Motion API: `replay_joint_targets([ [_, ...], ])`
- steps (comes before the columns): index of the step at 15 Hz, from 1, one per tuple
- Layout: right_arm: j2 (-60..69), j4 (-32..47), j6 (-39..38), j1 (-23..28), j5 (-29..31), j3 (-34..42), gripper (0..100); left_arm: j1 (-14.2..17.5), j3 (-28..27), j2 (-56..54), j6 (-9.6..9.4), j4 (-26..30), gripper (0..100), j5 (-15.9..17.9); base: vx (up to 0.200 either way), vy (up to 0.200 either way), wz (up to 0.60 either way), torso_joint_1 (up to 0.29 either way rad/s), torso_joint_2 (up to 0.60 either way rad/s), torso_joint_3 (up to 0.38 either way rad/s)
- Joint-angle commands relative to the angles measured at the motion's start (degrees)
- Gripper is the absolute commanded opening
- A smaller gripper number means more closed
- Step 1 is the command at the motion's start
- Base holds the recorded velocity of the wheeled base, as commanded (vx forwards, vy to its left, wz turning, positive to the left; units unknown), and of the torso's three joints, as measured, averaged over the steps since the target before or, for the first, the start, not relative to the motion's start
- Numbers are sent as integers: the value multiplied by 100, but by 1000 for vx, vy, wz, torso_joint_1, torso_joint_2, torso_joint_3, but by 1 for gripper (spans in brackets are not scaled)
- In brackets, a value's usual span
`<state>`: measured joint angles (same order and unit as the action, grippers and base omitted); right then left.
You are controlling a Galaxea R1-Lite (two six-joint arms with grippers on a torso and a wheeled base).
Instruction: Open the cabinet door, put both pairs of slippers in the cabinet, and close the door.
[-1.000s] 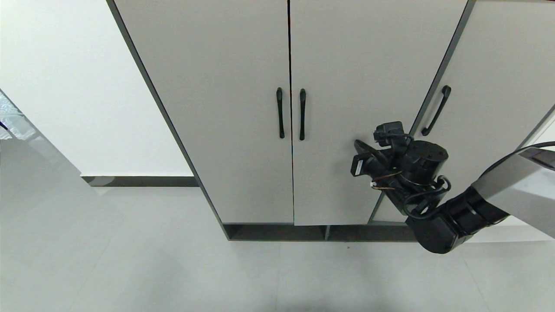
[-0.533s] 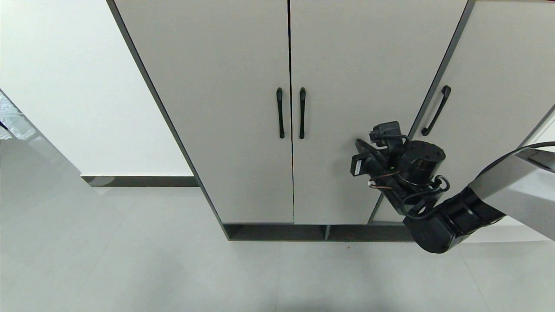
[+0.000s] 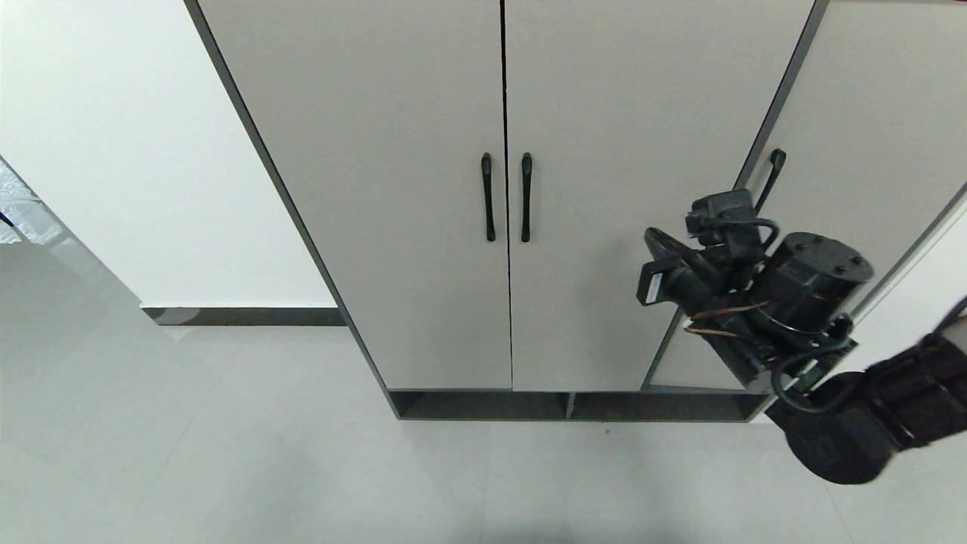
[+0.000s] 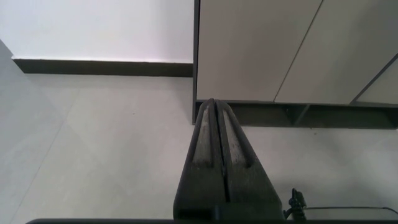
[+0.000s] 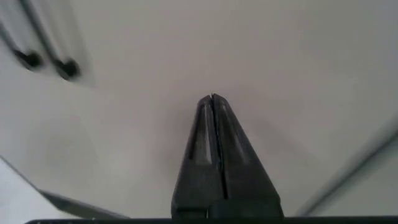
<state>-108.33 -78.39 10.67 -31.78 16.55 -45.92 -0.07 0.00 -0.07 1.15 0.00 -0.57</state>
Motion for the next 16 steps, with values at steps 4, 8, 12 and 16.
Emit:
replay_joint_targets([
  [4,4856,517,208,1649,507,4592,0,-1,0,7,0,0,0,-4,0,0,0,0,0,0],
  [8,9163,6028,-65,2563,735,4109,0,-1,0,7,0,0,0,-4,0,0,0,0,0,0],
  [12,10279,7557,-689,2449,-654,4443,0,-1,0,7,0,0,0,-4,0,0,0,0,0,0],
  [16,10279,7821,-1190,2449,-1471,4592,0,-1,0,7,-9,0,0,-4,0,0,0,0,0,0],
])
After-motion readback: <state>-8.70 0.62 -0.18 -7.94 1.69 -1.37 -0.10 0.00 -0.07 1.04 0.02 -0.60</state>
